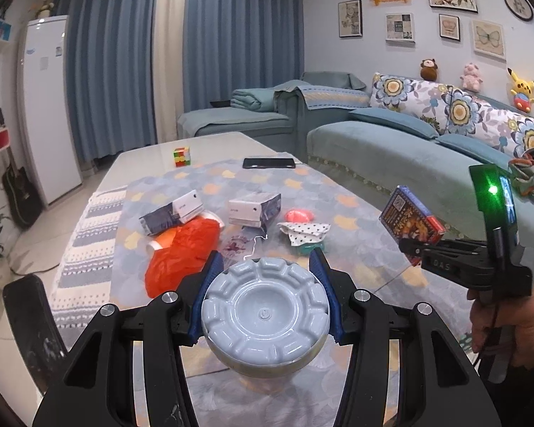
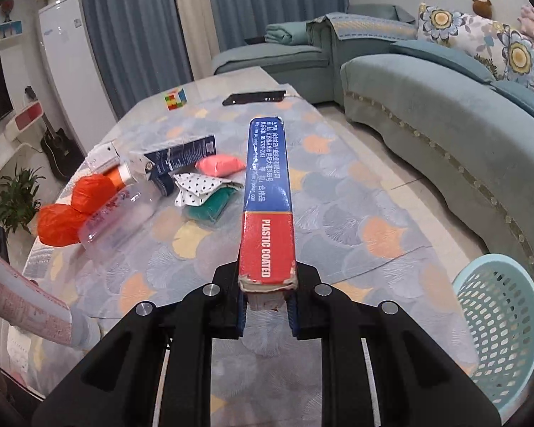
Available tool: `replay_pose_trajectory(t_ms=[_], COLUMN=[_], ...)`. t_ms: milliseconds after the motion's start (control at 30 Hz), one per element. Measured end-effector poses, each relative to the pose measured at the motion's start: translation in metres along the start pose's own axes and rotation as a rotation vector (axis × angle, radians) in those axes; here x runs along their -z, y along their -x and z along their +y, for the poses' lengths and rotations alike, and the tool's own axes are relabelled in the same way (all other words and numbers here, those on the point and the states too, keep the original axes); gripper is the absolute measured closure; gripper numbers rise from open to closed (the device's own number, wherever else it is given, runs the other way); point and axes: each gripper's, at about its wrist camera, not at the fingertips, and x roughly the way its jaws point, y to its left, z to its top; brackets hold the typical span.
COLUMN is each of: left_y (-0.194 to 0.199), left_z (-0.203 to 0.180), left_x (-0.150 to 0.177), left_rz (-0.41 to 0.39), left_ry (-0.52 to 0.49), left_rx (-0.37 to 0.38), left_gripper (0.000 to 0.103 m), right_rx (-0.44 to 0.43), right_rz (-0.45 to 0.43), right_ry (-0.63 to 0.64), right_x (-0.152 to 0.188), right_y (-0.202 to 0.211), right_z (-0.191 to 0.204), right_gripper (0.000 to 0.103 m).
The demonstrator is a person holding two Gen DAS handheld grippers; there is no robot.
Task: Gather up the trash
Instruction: 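Carry both items to the blue basket and open both grippers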
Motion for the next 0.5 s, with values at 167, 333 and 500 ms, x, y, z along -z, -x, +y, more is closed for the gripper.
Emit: replay_pose_trajectory(t_ms=[167, 333, 500], left_y=[-0.001, -0.001, -0.002], left_z=[-0.006, -0.01, -0.013], left_x=[-0.001, -0.002, -0.002], left_rz=[-0.002, -0.008, -0.008], left_ry=[-0.011, -0.017, -0.026], left_rx=[0.004, 0.009, 0.016], left_gripper=[0.054, 0.054, 0.054], right_rx=[-0.01, -0.021, -0.026], right_rz=[-0.019, -0.019, -0.022], right_ry=[0.011, 0.011, 0.017], right_x=[-0.001, -0.001, -0.001], right_y=[0.011, 0.016, 0.022], right_z=[-0.003, -0.004, -0.003], right_gripper=[0.088, 0.088, 0.088])
